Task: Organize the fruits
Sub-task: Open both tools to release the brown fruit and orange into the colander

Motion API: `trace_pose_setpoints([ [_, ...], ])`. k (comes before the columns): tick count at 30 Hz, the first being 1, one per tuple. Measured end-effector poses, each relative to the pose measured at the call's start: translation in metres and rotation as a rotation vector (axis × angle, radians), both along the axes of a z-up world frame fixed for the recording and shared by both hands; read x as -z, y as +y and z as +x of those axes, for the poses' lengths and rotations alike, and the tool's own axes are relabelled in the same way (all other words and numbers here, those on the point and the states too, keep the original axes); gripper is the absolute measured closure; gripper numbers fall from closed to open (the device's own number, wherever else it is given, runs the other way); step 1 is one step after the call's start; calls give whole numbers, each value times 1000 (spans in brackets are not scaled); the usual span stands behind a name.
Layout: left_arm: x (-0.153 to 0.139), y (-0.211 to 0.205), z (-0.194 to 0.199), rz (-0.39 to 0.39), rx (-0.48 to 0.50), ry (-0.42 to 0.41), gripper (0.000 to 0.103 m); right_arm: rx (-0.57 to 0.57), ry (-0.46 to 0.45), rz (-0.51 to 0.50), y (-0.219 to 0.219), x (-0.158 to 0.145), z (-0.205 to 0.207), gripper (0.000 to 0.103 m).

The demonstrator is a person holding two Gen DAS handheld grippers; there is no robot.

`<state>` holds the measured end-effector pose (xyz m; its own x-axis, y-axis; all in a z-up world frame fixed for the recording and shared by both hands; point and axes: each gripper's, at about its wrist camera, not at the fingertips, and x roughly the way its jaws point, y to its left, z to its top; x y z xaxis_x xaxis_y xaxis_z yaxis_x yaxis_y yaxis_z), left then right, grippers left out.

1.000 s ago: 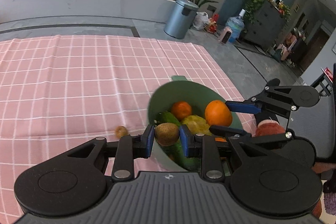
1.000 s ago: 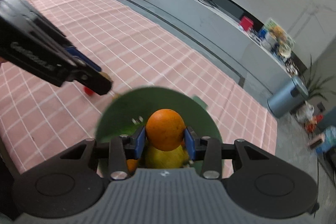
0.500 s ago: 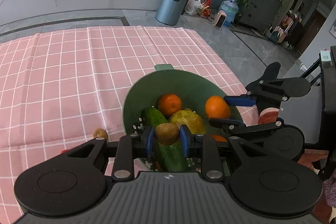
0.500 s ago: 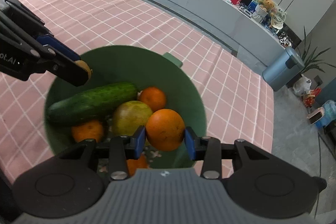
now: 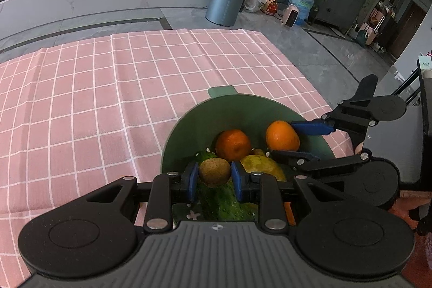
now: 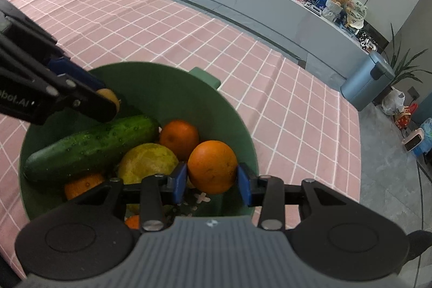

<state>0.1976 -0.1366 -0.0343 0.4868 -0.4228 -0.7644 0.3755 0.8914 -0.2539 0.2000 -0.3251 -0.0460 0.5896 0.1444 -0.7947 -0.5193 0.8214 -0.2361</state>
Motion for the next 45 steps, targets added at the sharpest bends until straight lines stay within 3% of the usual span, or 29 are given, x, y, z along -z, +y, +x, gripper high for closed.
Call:
trace_pose_setpoints([
  [21, 14, -18, 26, 17, 11, 29, 73, 11, -31, 37, -2, -5, -9, 58],
  [26, 7, -12, 23, 11, -7, 15, 66, 13, -35, 41, -1, -10, -11, 58],
  [34, -28, 13, -6, -2, -6, -62, 64, 22, -68, 70, 12, -33, -27, 56],
  [36, -36, 20, -16, 14, -5, -85, 64, 28, -78, 93, 18, -38, -34, 51],
  [45, -61, 49, -67, 101, 0, -171, 64, 75, -90, 267, 53, -56, -75, 48],
])
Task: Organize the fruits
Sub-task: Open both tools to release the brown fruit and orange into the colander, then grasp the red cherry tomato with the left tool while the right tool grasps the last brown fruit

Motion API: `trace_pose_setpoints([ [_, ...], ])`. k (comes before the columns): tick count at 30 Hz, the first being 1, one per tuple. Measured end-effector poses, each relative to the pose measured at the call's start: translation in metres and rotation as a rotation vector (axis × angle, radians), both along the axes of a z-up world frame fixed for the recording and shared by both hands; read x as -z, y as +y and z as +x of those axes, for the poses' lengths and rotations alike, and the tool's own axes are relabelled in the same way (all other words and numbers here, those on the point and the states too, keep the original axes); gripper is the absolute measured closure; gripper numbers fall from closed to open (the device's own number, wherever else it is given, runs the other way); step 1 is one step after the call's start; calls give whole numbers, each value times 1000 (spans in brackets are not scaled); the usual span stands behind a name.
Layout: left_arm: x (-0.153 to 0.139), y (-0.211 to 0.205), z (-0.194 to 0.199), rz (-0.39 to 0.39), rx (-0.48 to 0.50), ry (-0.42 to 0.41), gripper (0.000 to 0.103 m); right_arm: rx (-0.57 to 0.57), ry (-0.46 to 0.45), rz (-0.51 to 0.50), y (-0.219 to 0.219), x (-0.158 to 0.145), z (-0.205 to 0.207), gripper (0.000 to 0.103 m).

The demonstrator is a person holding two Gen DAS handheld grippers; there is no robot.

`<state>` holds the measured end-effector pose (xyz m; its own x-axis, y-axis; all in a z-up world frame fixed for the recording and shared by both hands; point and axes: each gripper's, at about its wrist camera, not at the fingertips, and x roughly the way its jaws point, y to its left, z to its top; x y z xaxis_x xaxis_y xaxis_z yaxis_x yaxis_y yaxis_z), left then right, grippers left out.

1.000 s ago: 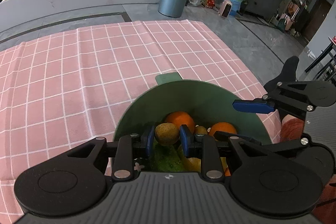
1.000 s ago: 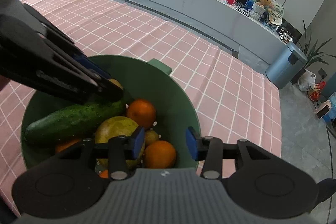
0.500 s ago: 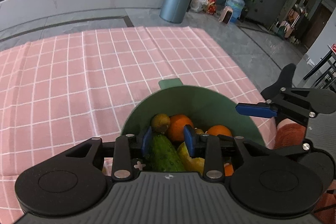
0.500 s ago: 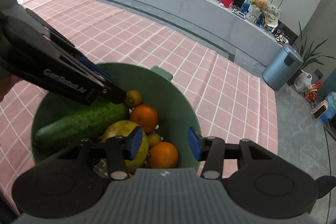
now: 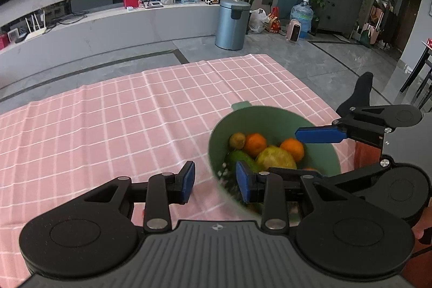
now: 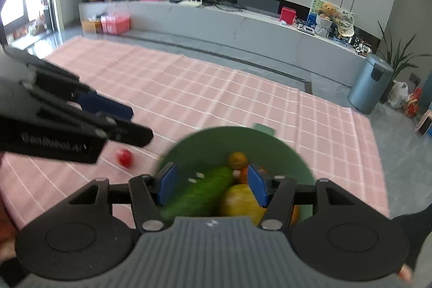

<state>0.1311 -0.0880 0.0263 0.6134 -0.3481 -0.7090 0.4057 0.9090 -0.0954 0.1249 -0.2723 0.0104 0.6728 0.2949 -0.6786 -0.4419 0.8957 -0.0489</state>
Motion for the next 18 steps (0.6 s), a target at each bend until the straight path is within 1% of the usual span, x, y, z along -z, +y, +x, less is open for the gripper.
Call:
trace_pose_setpoints([
  [3, -2, 13, -14, 14, -13, -18, 63, 1, -13, 56, 15, -4, -18, 46],
  [8, 1, 37, -33, 29, -37, -39, 62, 3, -43, 104, 42, -3, -47, 44],
  [12, 9, 56, -40, 41, -77, -42, 62, 24, -64, 114, 61, 4, -65, 44],
  [18, 25, 80, -49, 41, -113, -49, 62, 38, -68, 127, 87, 23, -82, 44],
])
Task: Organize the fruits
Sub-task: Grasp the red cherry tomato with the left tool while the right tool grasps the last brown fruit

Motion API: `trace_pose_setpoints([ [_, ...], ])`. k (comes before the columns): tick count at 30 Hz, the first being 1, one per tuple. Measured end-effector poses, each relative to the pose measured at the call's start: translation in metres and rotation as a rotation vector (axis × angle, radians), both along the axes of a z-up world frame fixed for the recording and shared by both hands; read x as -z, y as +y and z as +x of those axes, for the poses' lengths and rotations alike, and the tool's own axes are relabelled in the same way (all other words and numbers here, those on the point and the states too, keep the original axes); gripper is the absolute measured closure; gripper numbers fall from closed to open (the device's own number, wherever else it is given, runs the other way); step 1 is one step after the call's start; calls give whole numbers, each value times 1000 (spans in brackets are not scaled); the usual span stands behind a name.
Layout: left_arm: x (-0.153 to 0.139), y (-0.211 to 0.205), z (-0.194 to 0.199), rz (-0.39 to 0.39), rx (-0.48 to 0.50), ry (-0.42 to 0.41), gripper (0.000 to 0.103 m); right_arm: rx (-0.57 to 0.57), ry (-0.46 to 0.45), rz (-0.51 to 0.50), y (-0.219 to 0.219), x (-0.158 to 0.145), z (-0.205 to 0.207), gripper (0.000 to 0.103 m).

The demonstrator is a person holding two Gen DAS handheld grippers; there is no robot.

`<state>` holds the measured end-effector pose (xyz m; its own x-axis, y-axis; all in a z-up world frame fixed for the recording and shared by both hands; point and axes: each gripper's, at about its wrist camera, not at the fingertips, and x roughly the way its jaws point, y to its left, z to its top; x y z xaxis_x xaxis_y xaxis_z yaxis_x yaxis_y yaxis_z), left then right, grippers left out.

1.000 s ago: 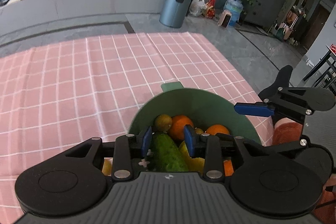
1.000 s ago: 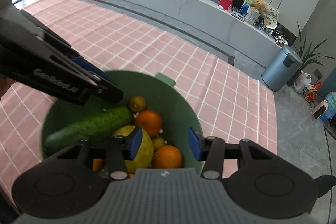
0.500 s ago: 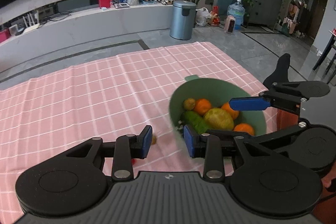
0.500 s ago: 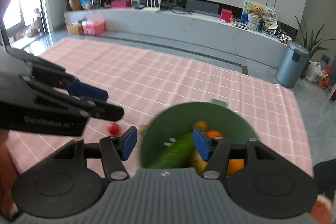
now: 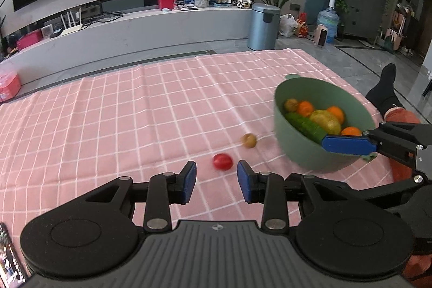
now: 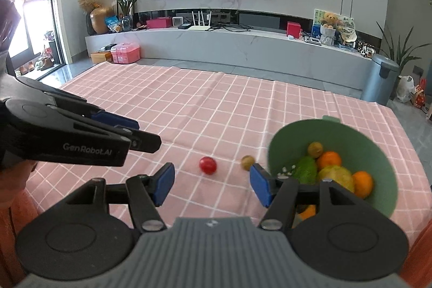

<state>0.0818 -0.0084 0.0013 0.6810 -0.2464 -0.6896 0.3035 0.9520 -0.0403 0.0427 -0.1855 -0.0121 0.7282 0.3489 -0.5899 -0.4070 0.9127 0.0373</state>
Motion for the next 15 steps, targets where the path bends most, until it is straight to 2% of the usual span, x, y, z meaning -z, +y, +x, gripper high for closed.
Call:
trace_pose_setpoints([
  [5, 14, 13, -3, -20, -22, 2, 62, 25, -1, -5, 15, 16, -2, 44],
  [10, 25, 27, 0, -74, -42, 7, 62, 41, 27, -12, 23, 32, 5, 44],
  [15, 40, 34, 6, -122, -46, 39, 62, 56, 55, -46, 26, 45, 14, 56],
])
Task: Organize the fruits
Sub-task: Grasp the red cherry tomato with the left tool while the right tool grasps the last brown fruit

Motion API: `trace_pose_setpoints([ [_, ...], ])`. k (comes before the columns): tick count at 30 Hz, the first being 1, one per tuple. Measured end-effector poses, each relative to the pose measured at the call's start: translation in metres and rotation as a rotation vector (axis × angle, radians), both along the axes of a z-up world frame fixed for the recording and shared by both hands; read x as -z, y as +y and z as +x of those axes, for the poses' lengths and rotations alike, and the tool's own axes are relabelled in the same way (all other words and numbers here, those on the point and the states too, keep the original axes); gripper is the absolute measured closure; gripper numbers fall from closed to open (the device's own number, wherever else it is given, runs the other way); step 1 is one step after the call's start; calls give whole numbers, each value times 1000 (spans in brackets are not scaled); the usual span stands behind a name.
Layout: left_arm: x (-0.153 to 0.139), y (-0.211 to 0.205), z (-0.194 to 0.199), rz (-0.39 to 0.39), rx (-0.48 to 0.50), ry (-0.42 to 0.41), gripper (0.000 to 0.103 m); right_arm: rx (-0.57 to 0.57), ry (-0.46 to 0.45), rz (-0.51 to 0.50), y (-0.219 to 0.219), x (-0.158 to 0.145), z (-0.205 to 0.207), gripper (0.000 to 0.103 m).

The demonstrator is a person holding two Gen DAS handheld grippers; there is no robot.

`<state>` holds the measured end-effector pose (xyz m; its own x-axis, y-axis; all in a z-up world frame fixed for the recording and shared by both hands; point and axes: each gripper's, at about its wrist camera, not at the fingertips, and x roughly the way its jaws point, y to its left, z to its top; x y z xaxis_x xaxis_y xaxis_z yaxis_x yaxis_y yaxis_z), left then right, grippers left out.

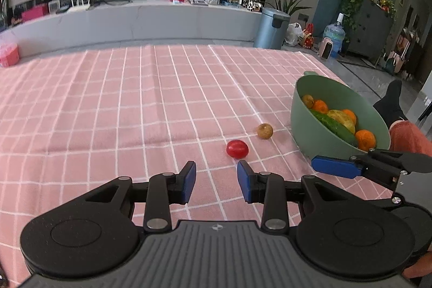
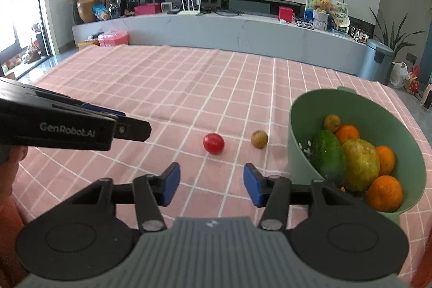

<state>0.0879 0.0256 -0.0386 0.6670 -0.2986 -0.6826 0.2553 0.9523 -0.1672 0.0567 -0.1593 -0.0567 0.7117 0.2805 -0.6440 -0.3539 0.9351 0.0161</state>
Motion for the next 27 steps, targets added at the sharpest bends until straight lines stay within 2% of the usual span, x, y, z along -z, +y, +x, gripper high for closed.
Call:
trace_pose_setpoints([
  [4, 13, -2, 7, -3, 5, 29, 62, 15, 14, -22, 1, 10, 10, 62],
  [5, 15, -3, 9, -4, 8, 34, 62, 18, 18, -25, 1, 13, 13, 68],
  [6, 17, -4, 10, -7, 12, 39, 62, 19, 22, -25, 1, 15, 15, 69],
  [10, 23, -10, 23, -41, 27, 60, 62, 28, 15, -64, 4, 23, 22, 70],
  [19, 39, -32, 52, -60, 34, 80, 62, 111, -12, -138, 8, 36, 36, 73],
  [23, 44, -36, 60, -69, 37, 96, 62, 124, -3, -120, 5, 40, 39, 76],
  [27, 48, -39, 65, -31, 32, 105, 63, 126, -11, -109, 4, 42, 40, 76],
])
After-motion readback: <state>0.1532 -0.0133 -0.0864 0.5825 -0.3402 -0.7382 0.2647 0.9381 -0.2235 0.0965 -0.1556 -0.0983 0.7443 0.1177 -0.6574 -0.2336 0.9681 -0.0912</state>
